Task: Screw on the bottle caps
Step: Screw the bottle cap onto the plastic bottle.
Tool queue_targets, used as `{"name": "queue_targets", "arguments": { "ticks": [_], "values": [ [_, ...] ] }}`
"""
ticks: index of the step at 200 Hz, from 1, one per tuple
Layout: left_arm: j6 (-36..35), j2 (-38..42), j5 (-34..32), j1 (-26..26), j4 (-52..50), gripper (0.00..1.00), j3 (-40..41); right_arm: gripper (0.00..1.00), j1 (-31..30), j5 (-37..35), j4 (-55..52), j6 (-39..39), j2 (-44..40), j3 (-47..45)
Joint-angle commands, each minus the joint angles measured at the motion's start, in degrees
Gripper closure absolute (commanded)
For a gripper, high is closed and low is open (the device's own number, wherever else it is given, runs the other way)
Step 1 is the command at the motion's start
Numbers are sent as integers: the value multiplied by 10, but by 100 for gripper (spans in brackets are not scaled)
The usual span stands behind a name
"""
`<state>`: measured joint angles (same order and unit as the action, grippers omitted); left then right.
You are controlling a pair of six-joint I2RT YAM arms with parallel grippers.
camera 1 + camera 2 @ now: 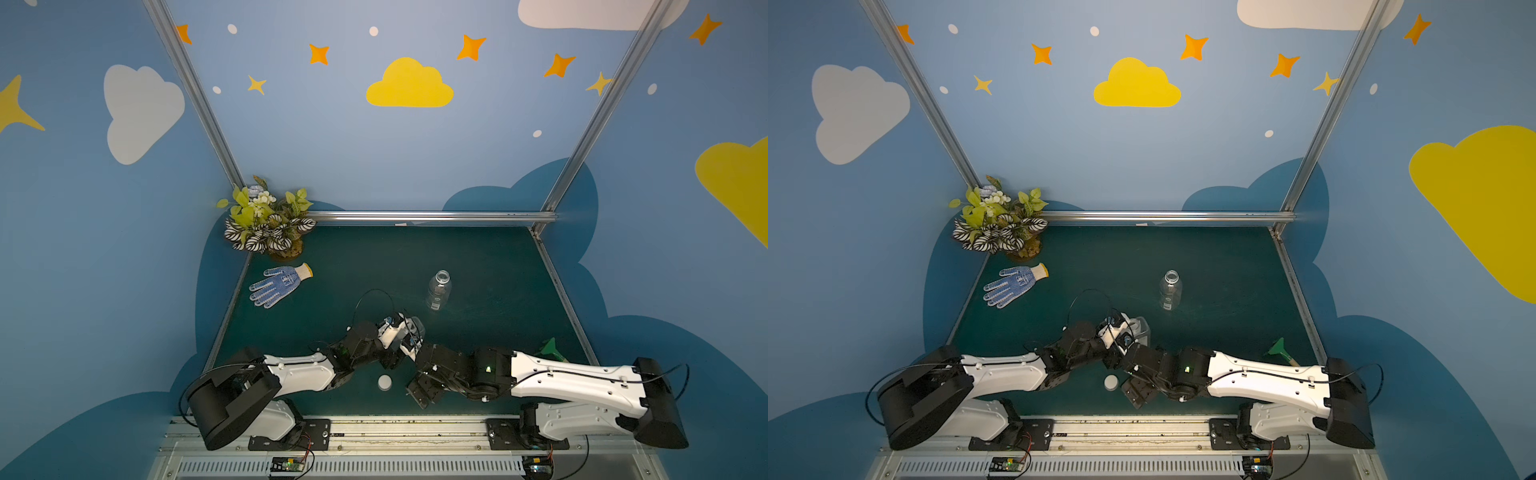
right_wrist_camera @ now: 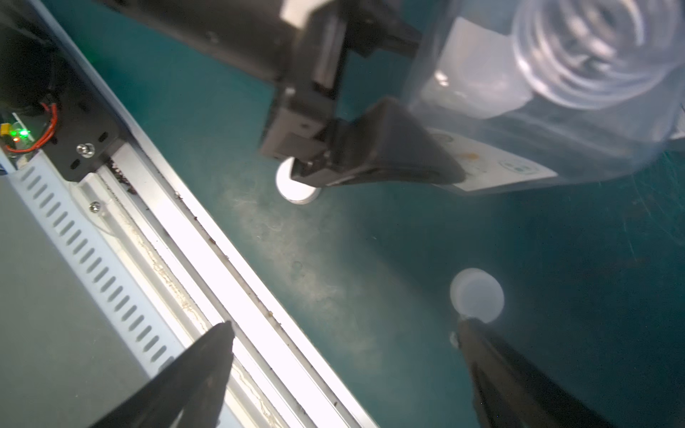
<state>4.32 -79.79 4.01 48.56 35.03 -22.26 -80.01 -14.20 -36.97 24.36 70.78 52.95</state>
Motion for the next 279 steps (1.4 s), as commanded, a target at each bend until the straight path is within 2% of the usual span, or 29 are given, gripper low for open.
{"name": "queue_targets", "arguments": {
  "ticks": [1, 30, 97, 176, 204, 234, 279],
  "values": [
    [-2, 7, -7, 2, -3, 30, 8, 2, -32, -41, 48, 1, 14, 12],
    [-1, 3, -26, 2, 10, 36, 10, 2, -62, -55, 69, 4, 31, 9],
    [-7, 20, -74, 3, 18, 50, 17, 2, -88, -53, 91, 5, 57, -6],
    [-23, 21, -116, 5, 20, 55, 20, 2, -93, -70, 139, 20, 51, -47],
    [-18, 11, -107, 4, 23, 50, 16, 2, -92, -92, 135, 32, 65, -41],
    [-12, 9, -95, 5, 24, 38, 16, 2, -93, -107, 121, 48, 94, -26],
    [-5, 13, -86, 5, 19, 27, 17, 5, -93, -105, 127, 69, 131, -21]
  ]
}}
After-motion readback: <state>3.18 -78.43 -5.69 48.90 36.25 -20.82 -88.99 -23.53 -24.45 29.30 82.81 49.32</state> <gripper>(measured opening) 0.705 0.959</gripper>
